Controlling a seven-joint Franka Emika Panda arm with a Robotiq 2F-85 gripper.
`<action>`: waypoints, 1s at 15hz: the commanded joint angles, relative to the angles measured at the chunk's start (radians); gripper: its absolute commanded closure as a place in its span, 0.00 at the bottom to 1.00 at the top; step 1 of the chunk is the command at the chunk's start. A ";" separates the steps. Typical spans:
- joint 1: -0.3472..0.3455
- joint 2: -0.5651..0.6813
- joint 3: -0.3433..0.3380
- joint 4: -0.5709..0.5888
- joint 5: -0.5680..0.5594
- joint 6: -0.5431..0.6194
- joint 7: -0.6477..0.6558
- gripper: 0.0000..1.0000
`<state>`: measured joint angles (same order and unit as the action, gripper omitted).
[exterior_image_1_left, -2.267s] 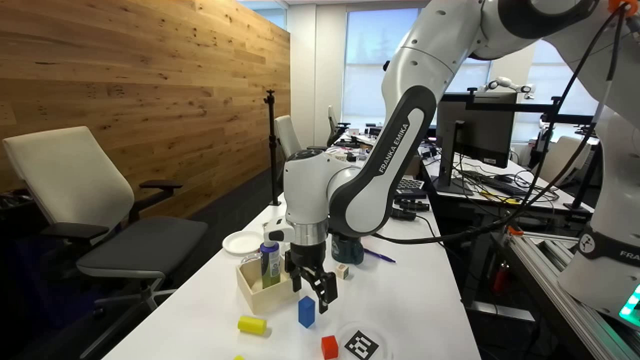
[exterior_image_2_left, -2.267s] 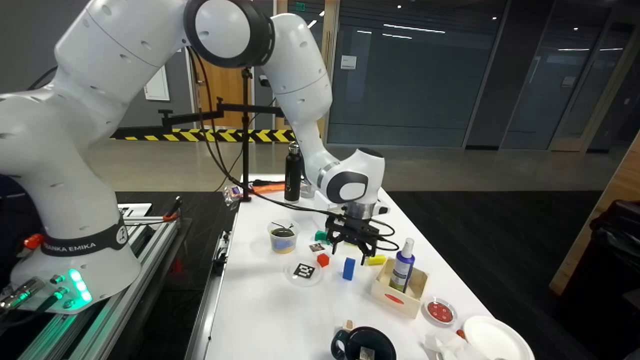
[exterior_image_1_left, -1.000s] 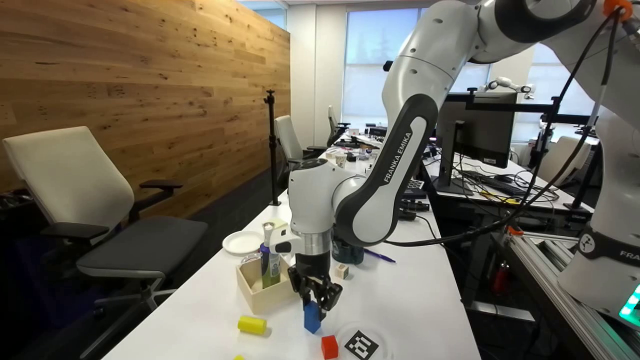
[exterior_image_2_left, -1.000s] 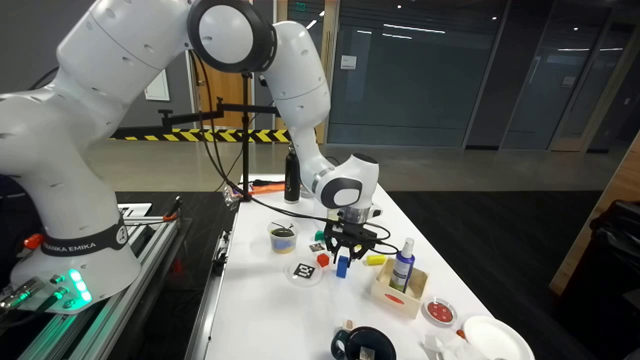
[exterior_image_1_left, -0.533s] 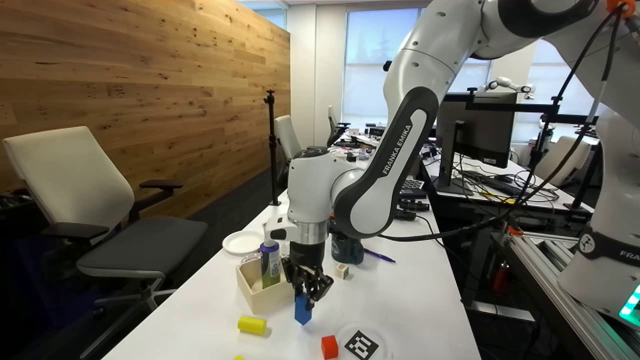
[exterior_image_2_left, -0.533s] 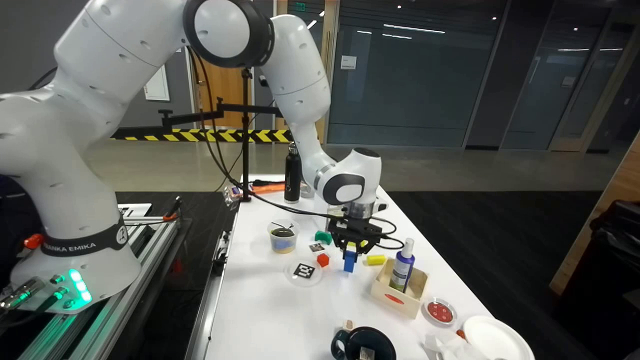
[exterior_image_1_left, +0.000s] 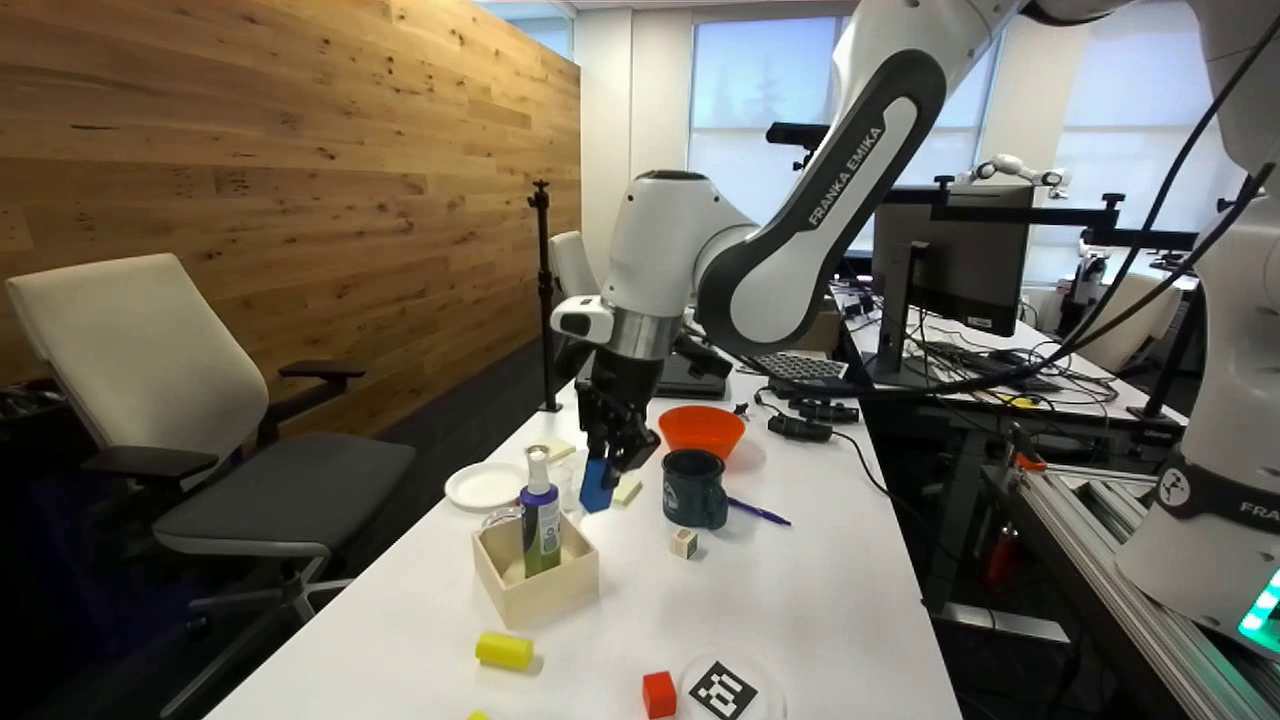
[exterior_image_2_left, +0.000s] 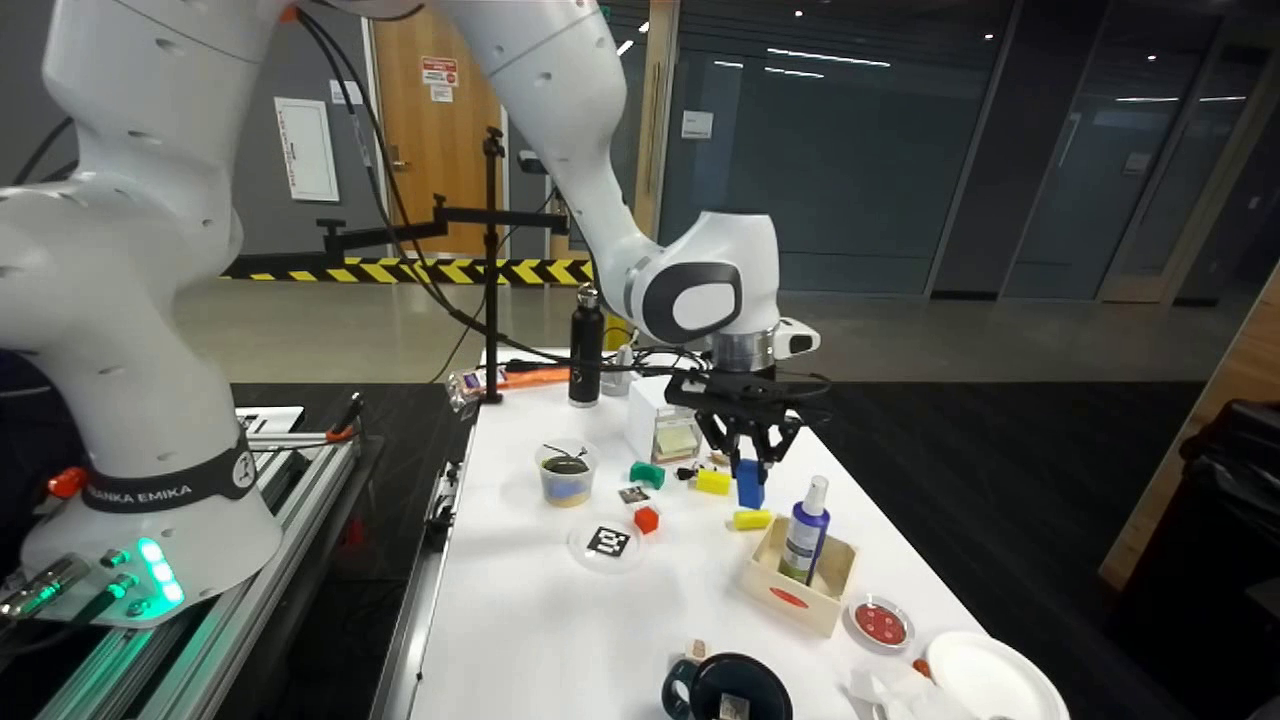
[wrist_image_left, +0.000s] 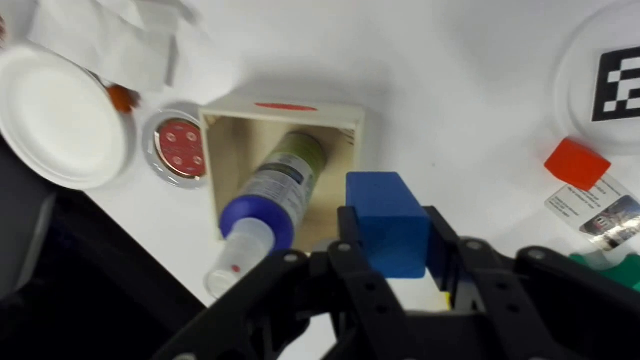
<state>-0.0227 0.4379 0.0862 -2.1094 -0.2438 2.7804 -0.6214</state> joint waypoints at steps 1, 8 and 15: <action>0.049 -0.189 -0.121 -0.144 -0.103 -0.043 0.175 0.90; 0.085 -0.267 -0.186 -0.205 -0.262 -0.209 0.554 0.90; 0.092 -0.104 -0.137 -0.094 -0.144 -0.221 0.711 0.90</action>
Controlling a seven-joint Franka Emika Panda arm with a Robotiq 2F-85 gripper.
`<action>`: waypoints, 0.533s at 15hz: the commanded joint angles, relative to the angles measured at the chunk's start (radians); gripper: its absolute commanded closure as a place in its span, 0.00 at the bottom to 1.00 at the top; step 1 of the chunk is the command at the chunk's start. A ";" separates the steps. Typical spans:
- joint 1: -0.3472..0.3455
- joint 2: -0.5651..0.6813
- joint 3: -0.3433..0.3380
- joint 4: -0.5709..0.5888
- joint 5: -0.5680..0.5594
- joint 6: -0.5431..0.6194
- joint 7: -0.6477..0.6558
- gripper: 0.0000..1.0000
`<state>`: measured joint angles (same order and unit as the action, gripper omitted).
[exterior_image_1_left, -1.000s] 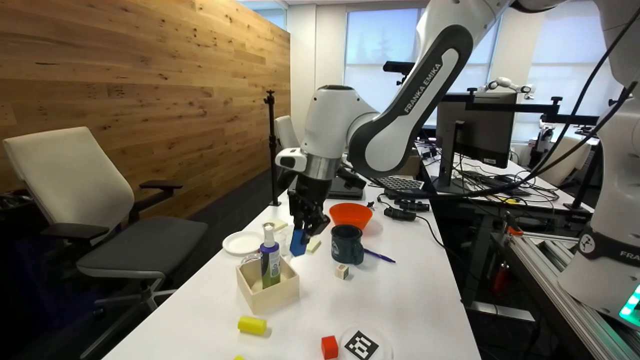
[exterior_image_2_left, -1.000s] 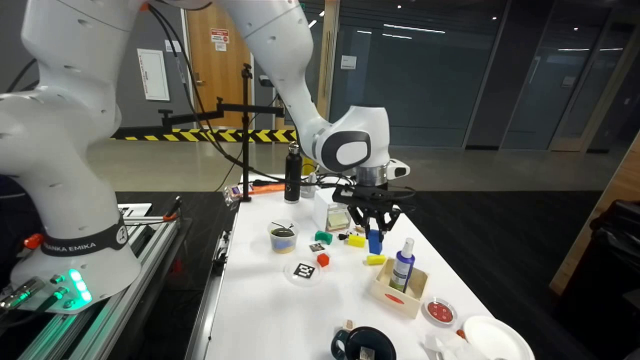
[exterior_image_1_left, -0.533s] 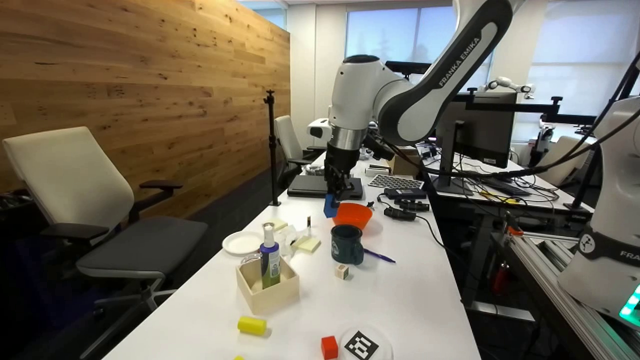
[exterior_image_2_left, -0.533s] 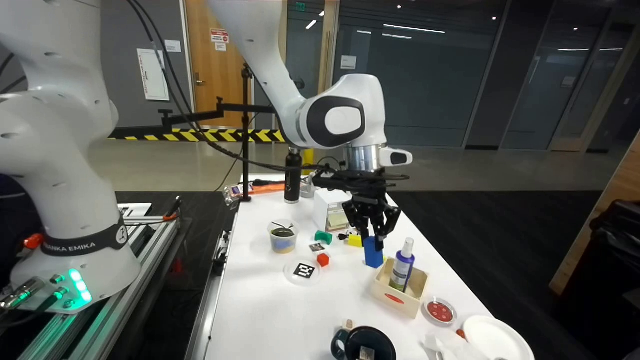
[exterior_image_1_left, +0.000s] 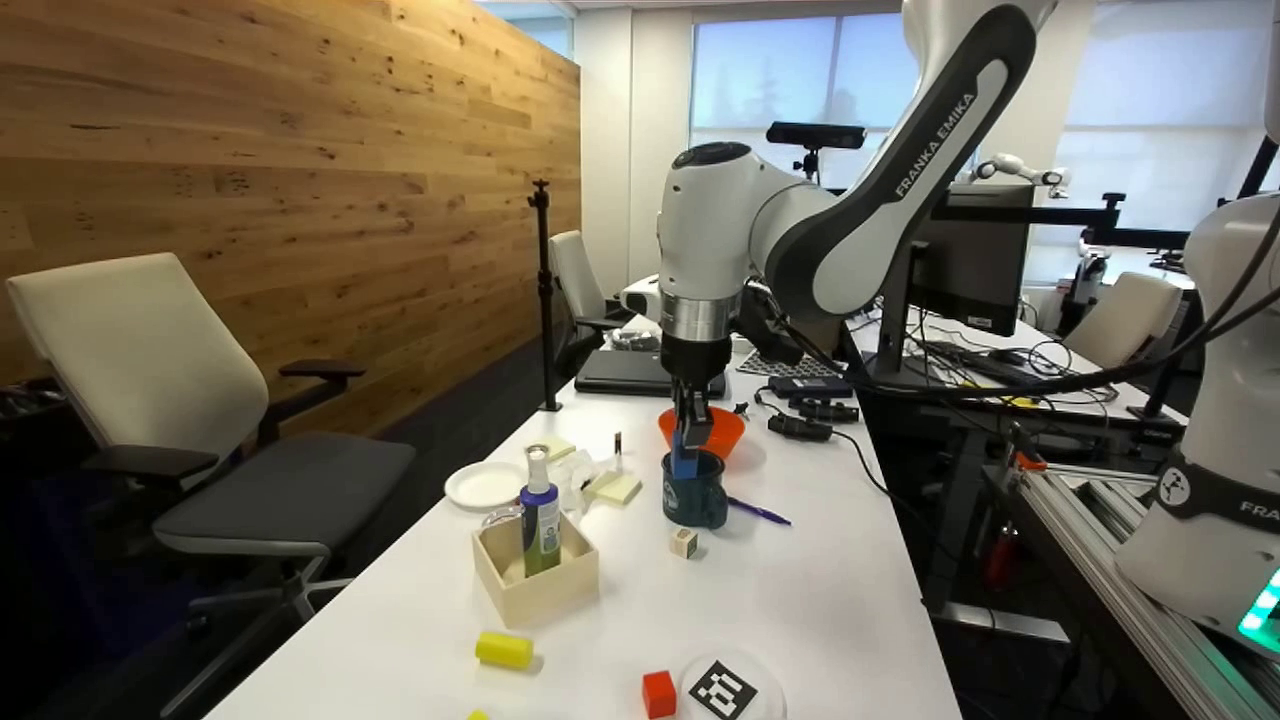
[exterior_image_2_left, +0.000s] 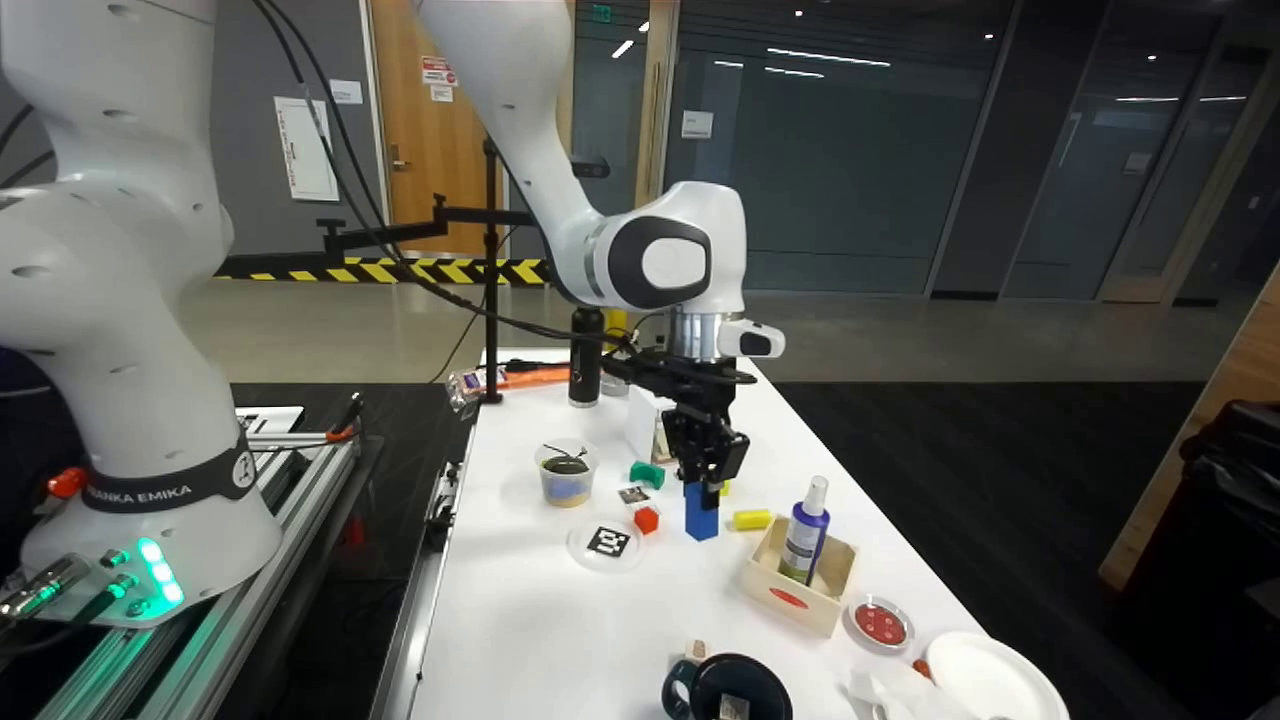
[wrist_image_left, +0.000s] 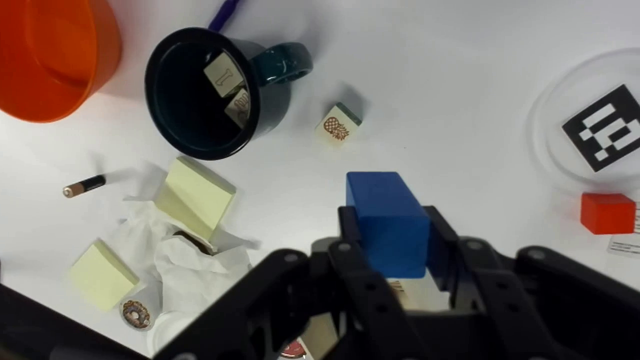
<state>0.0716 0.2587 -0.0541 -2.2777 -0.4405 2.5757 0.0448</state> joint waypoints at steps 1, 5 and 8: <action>-0.002 0.097 -0.002 0.093 0.059 -0.019 0.060 0.90; -0.010 0.183 -0.033 0.172 0.108 -0.027 0.116 0.90; -0.025 0.218 -0.046 0.220 0.186 -0.027 0.154 0.90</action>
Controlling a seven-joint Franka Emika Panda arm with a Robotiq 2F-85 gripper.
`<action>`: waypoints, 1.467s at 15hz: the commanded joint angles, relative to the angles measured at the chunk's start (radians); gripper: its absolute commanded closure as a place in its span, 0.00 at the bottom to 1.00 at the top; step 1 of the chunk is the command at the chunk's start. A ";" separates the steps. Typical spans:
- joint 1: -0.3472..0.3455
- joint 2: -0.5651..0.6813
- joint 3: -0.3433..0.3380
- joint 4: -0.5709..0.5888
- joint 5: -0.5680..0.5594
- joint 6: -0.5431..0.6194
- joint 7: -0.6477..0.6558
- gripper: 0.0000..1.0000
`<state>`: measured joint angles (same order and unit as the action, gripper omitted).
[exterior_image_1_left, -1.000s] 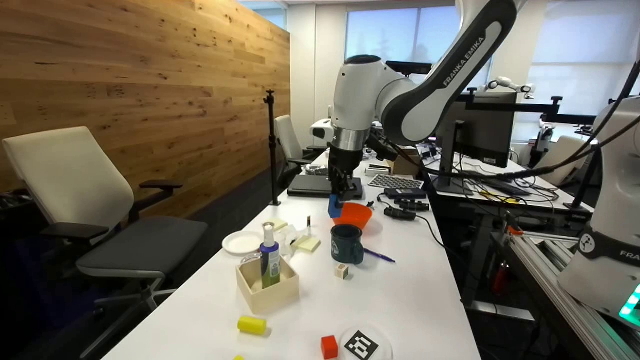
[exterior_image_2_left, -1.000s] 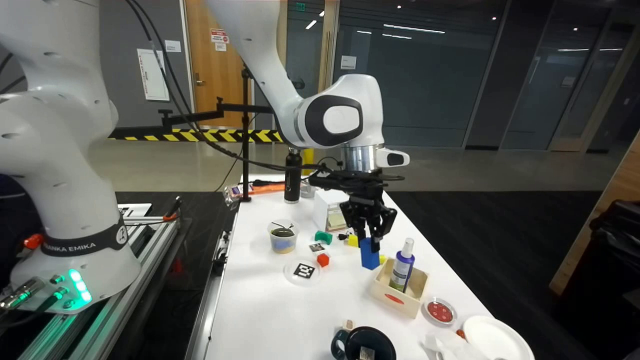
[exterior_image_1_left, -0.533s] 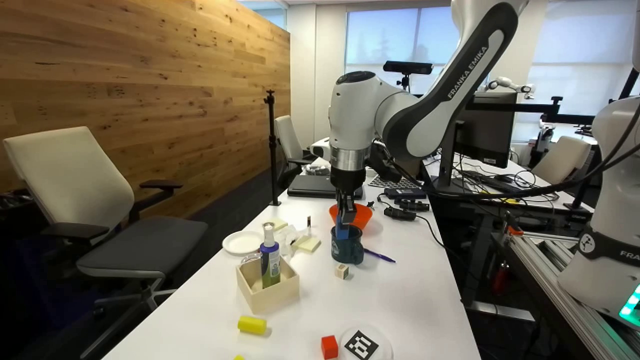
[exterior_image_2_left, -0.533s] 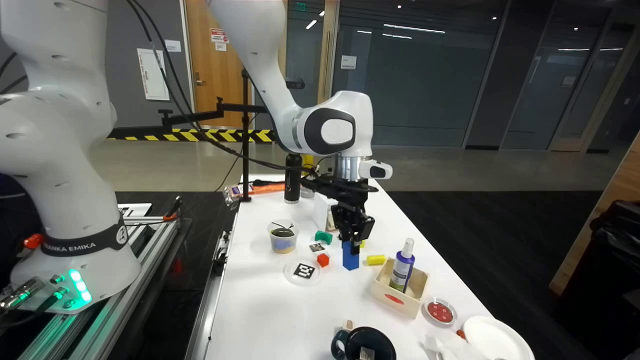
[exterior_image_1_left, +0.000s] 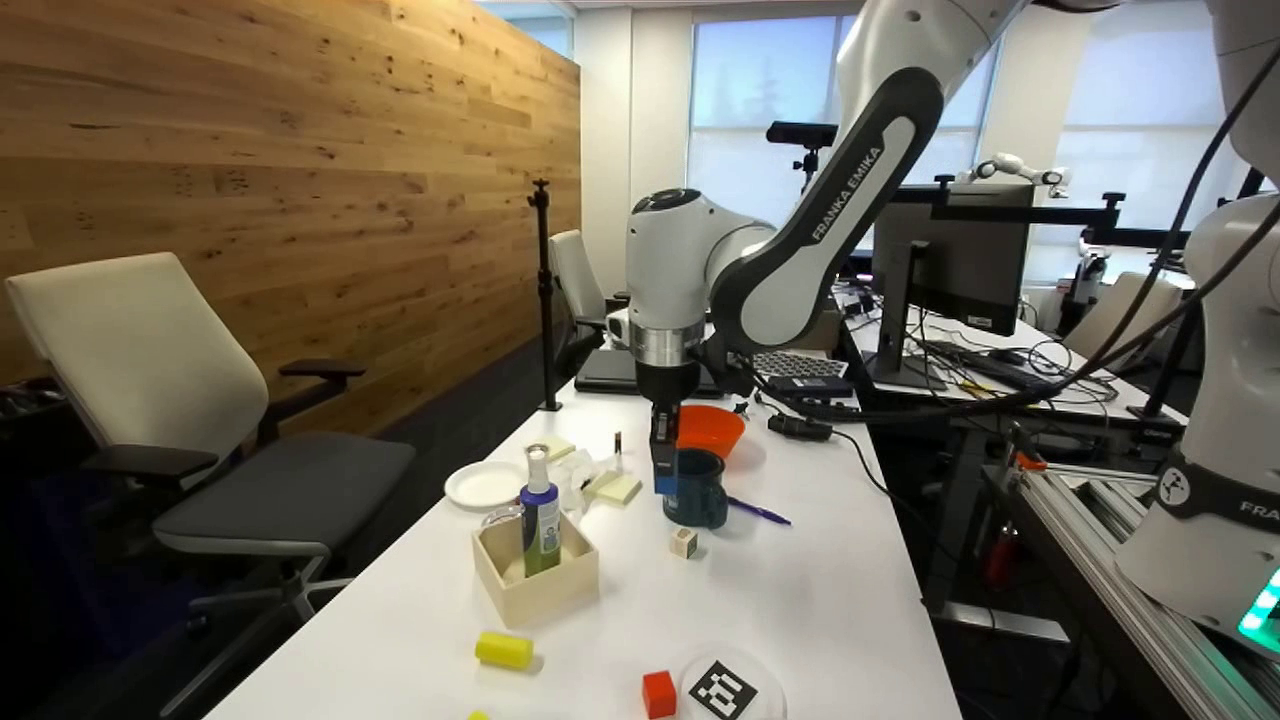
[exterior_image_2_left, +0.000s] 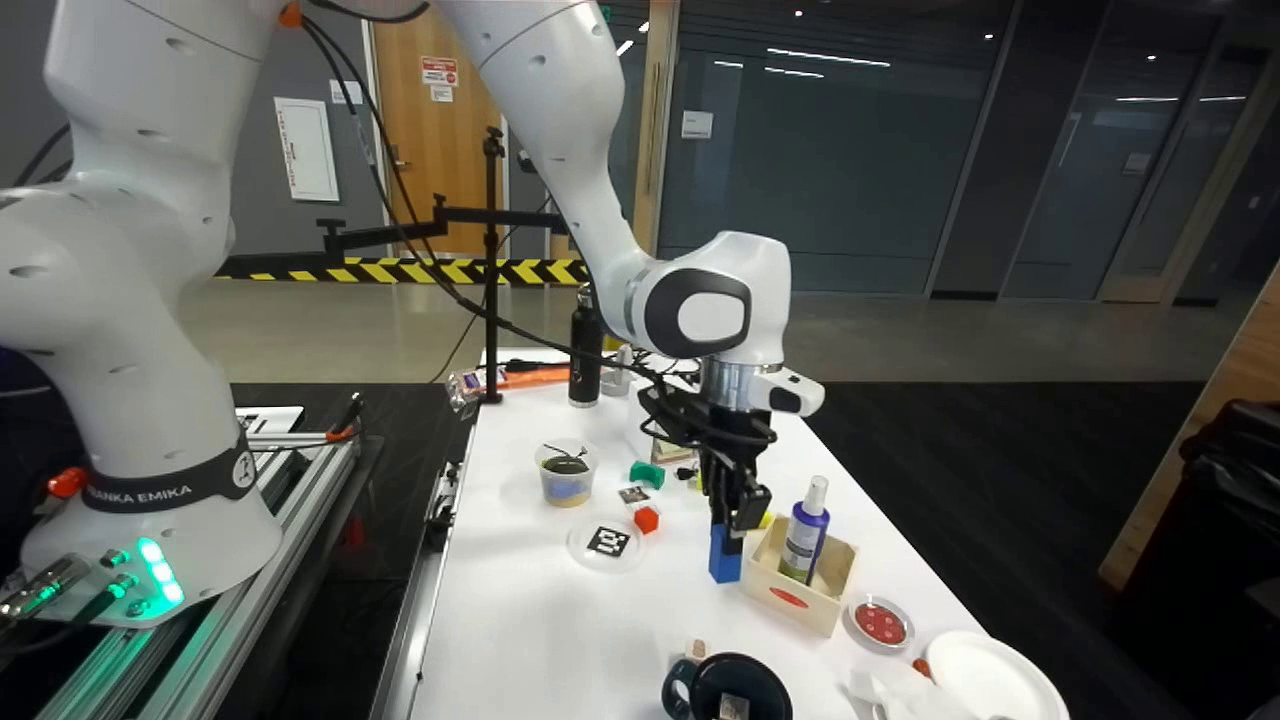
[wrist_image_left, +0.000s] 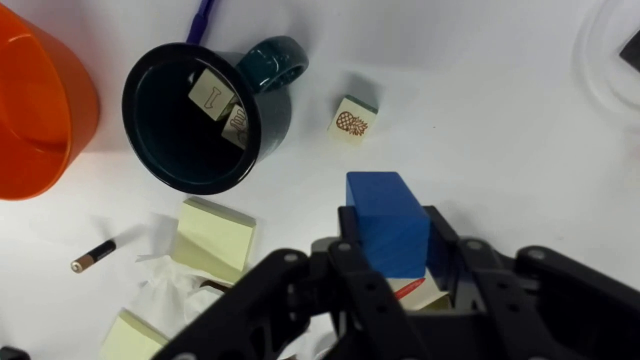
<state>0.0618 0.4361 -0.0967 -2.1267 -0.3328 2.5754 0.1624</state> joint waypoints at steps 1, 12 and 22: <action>-0.023 0.043 -0.004 0.082 0.110 -0.026 0.045 0.90; -0.044 0.041 -0.108 0.112 0.163 -0.038 0.201 0.90; -0.082 0.082 -0.103 0.125 0.260 -0.078 0.244 0.90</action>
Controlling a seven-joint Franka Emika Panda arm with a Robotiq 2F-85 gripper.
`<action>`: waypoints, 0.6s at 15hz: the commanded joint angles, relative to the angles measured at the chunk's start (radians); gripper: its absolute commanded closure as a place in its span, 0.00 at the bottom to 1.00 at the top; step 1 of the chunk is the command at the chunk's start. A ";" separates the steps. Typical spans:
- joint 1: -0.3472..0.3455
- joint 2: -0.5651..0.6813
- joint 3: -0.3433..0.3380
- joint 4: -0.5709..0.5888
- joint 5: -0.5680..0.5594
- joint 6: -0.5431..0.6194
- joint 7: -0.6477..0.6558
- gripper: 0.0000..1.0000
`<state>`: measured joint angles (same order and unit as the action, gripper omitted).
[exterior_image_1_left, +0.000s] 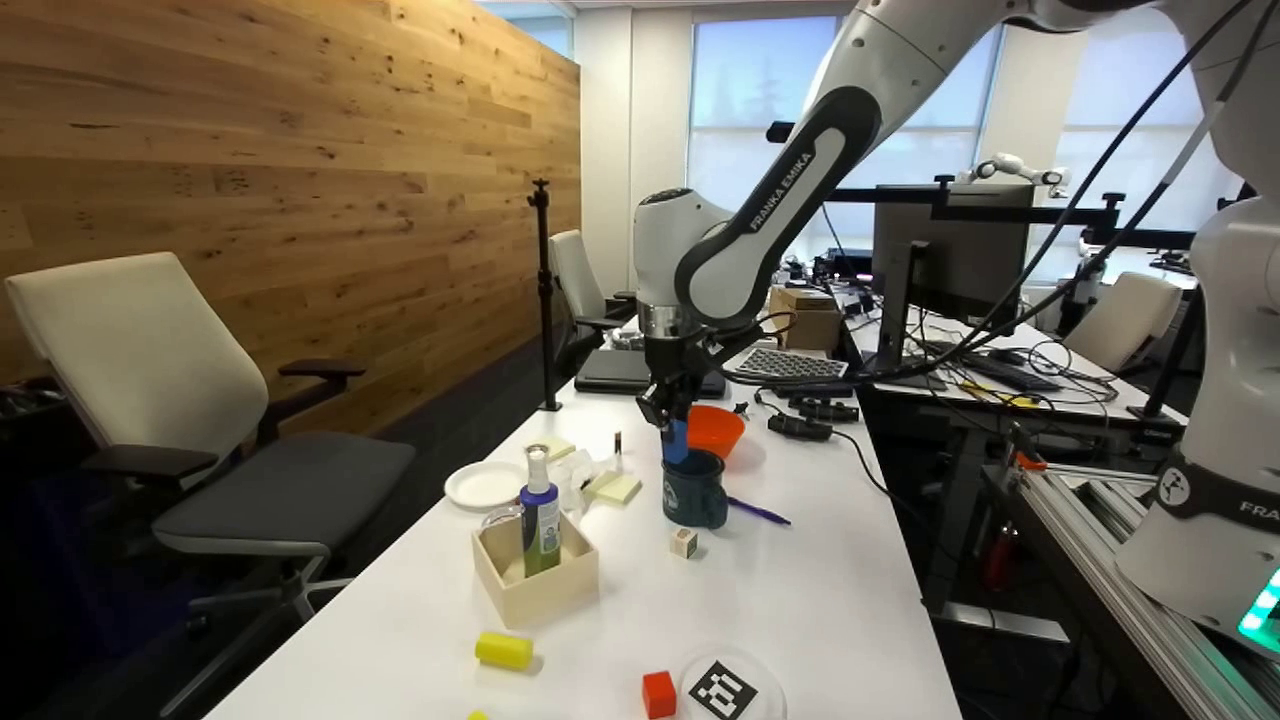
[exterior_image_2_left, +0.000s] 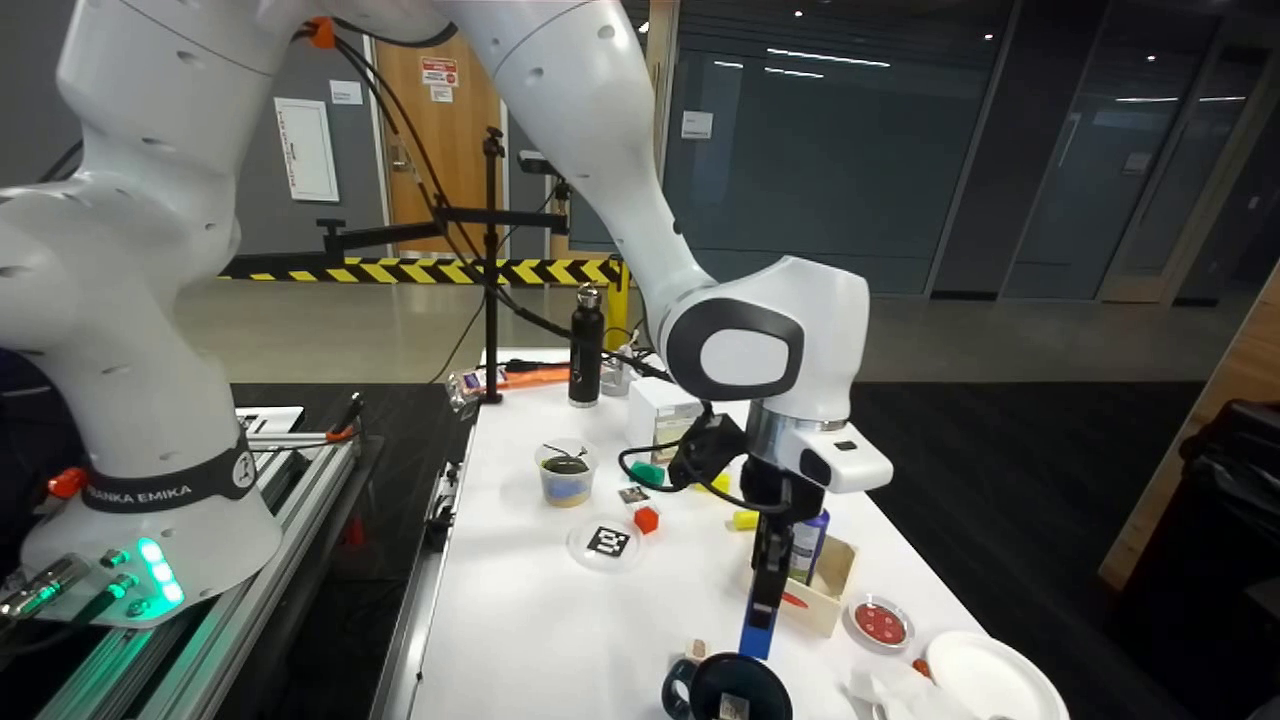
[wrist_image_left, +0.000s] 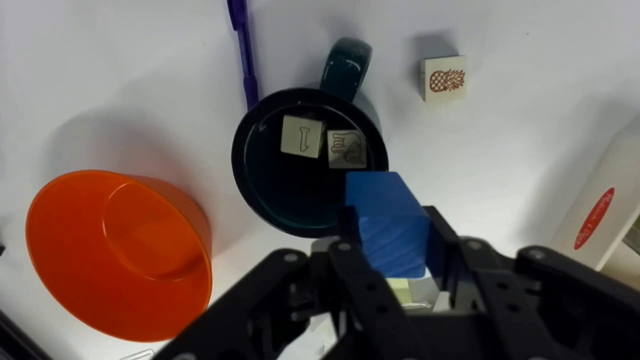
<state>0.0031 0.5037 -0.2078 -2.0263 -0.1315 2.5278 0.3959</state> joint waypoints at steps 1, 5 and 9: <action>-0.030 0.015 0.010 0.026 0.075 -0.032 0.009 0.90; -0.050 0.017 -0.001 0.026 0.111 -0.030 0.020 0.90; -0.069 0.023 -0.005 0.027 0.139 -0.029 0.028 0.90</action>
<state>-0.0520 0.5148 -0.2143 -2.0245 -0.0393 2.5276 0.4085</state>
